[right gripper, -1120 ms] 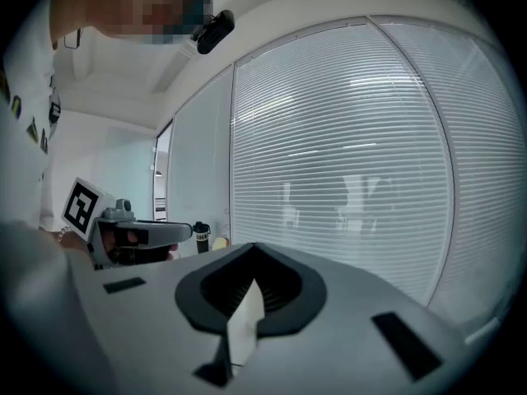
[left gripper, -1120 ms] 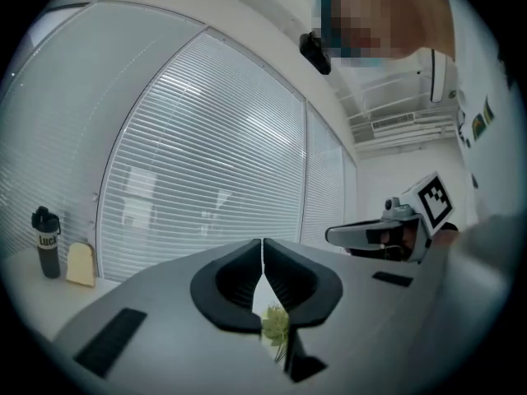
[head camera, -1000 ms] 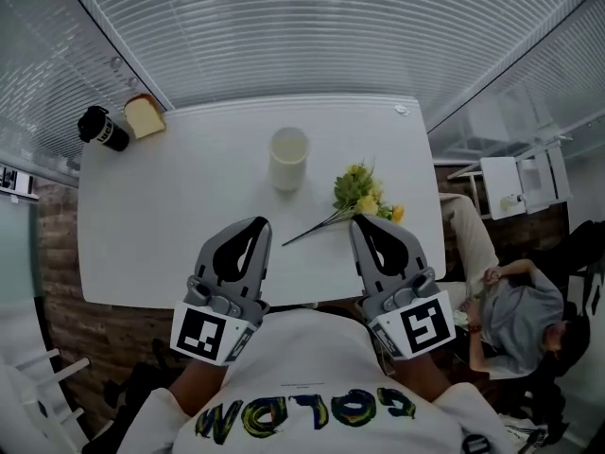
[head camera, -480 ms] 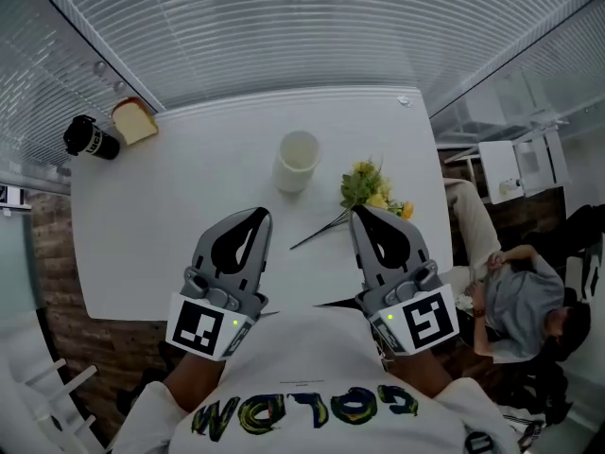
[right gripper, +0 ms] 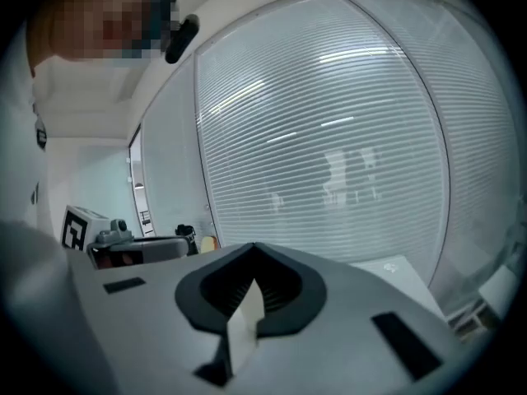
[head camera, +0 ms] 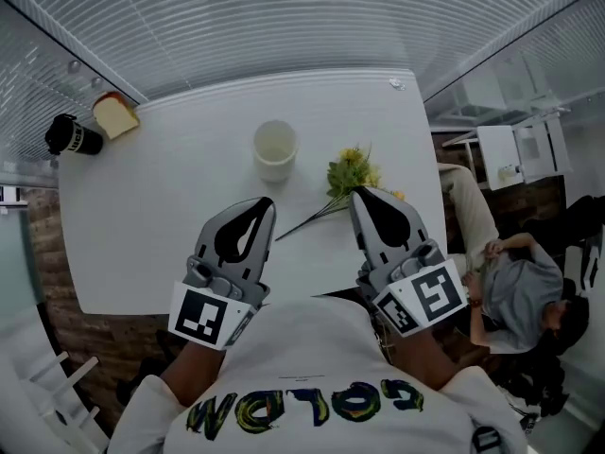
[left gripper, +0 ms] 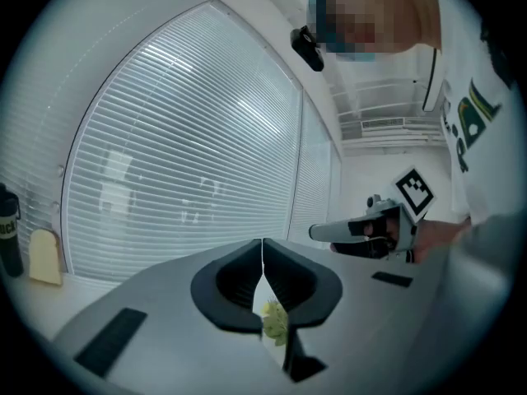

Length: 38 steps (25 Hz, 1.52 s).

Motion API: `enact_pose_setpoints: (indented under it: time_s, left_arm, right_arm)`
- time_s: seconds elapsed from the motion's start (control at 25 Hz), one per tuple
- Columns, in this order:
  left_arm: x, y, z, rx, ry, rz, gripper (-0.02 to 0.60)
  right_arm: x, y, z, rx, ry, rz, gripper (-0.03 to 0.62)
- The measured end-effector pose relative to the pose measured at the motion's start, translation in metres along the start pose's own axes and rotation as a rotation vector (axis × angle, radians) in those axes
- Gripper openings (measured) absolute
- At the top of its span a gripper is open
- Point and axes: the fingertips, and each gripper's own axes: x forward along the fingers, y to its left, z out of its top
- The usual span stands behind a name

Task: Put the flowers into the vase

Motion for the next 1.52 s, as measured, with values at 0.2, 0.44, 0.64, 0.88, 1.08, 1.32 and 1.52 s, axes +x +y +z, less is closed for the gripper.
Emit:
enact_pose_setpoints:
  time_s: [0.2, 0.44, 0.64, 0.88, 1.08, 1.32, 1.52]
  left_arm:
    - [0.011, -0.016, -0.031, 0.022, 0.1, -0.057, 0.018]
    - [0.024, -0.026, -0.07, 0.046, 0.204, -0.125, 0.035]
    - [0.034, -0.034, -0.106, 0.04, 0.301, -0.189, 0.077]
    - [0.05, -0.046, -0.157, 0.097, 0.416, -0.279, 0.14]
    - [0.057, -0.051, -0.196, 0.167, 0.516, -0.322, 0.167]
    - [0.065, -0.057, -0.24, 0.225, 0.64, -0.366, 0.186]
    - [0.073, -0.057, -0.268, 0.213, 0.711, -0.385, 0.186]
  right_arm:
    - [-0.005, -0.023, -0.033, 0.158, 0.056, -0.038, 0.011]
    - [-0.007, -0.038, -0.074, 0.335, 0.111, -0.052, 0.024]
    - [-0.008, -0.045, -0.109, 0.473, 0.161, -0.072, 0.058]
    - [-0.008, -0.056, -0.16, 0.673, 0.217, -0.104, 0.101]
    - [-0.009, -0.065, -0.196, 0.83, 0.238, -0.141, 0.138]
    - [-0.01, -0.075, -0.238, 1.021, 0.258, -0.203, 0.201]
    - [-0.006, -0.082, -0.265, 1.144, 0.273, -0.236, 0.248]
